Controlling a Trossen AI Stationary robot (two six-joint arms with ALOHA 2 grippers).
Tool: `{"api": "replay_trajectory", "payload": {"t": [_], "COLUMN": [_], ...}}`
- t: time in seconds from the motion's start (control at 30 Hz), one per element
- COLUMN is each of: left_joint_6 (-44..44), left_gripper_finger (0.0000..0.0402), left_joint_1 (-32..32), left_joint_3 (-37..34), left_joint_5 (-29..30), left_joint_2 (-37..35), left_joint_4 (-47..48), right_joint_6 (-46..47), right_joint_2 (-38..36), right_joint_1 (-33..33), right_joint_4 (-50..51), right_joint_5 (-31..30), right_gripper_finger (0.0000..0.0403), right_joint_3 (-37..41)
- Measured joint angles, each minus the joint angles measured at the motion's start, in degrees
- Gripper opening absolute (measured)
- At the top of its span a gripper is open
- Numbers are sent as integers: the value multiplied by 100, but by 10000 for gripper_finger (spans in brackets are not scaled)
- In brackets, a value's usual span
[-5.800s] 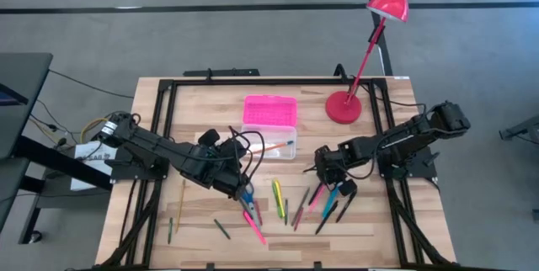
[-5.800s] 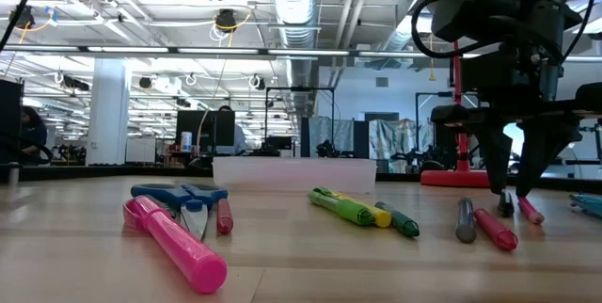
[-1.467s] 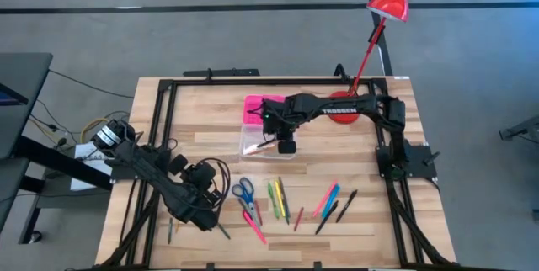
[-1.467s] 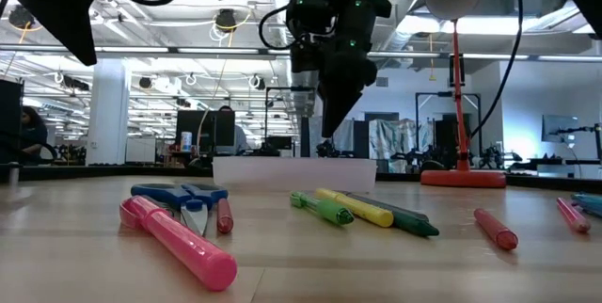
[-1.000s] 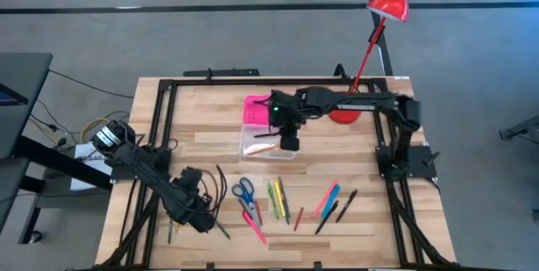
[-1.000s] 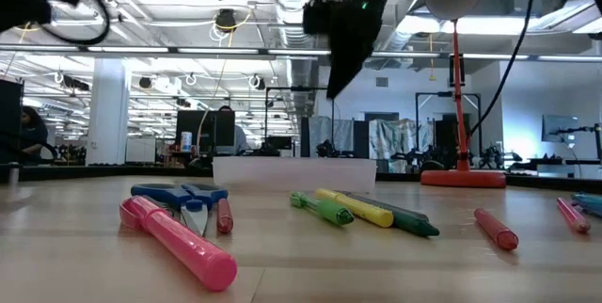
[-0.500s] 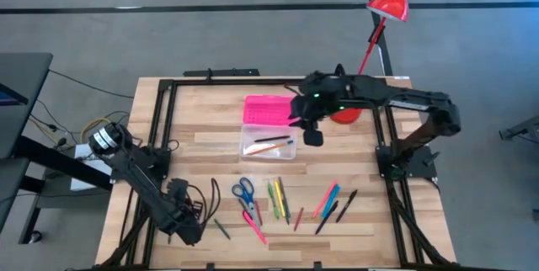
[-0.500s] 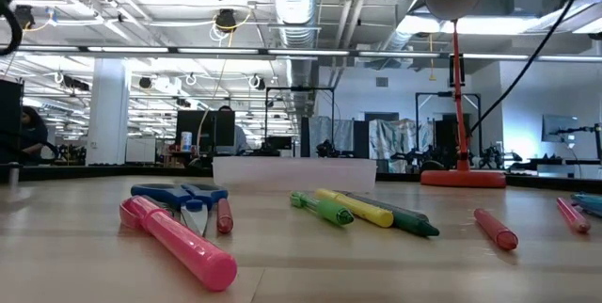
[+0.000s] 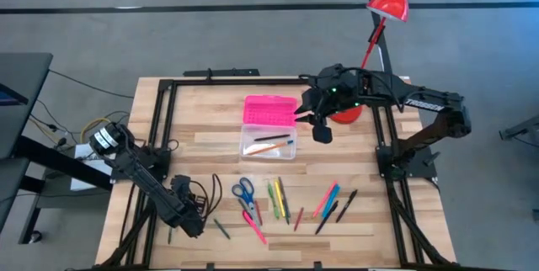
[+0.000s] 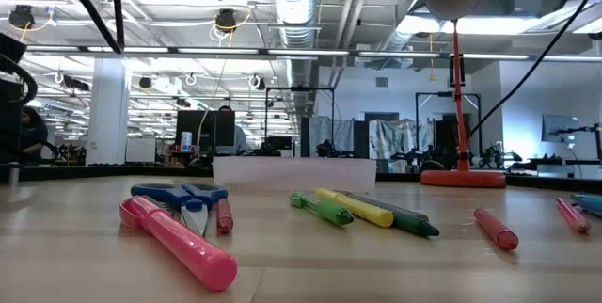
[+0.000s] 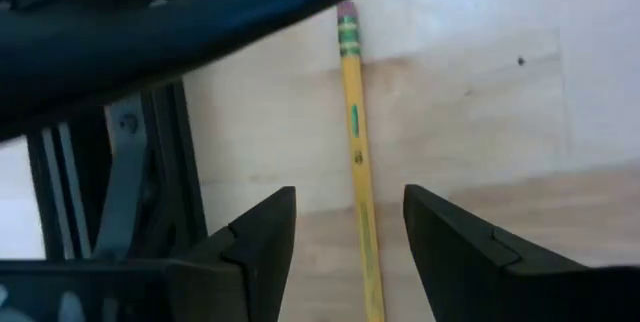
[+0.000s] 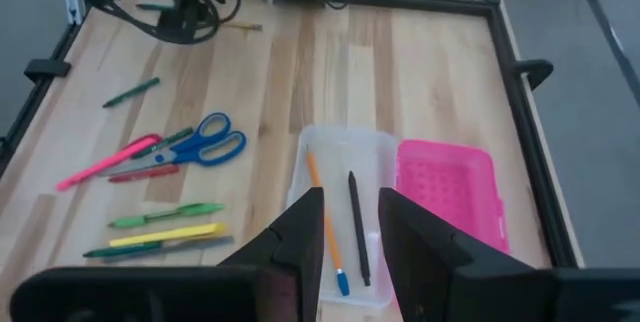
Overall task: Pick & place school supplies into a supply box
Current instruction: Put the yellow pencil into the pink supply box
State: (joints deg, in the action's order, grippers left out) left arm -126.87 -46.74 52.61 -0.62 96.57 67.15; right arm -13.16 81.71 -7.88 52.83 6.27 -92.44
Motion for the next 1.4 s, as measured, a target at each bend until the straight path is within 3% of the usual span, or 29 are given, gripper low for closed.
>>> {"api": "replay_trajectory", "payload": {"t": [0.2,0.4,0.9,1.23,1.4], "left_joint_6": [13,15,48,400,431], "left_gripper_finger": [183,183,183,181,158], "left_joint_1": [-1,-3,24,24,30], "left_joint_3": [-532,-706,-1847,-1933,-1935], "left_joint_5": [111,208,508,961,1111], "left_joint_2": [-82,-217,-1733,-1821,-1818], "left_joint_4": [-1016,-1194,-2277,-2464,-2543], "right_joint_6": [117,221,314,325,325], "right_joint_2": [7,9,13,13,13], "right_joint_1": [4,3,4,7,7], "right_joint_4": [10,9,220,374,373], "right_joint_5": [1,0,-5,-8,-8], "right_gripper_finger": [92,92,92,92,92], "right_joint_3": [0,0,0,0,0]}}
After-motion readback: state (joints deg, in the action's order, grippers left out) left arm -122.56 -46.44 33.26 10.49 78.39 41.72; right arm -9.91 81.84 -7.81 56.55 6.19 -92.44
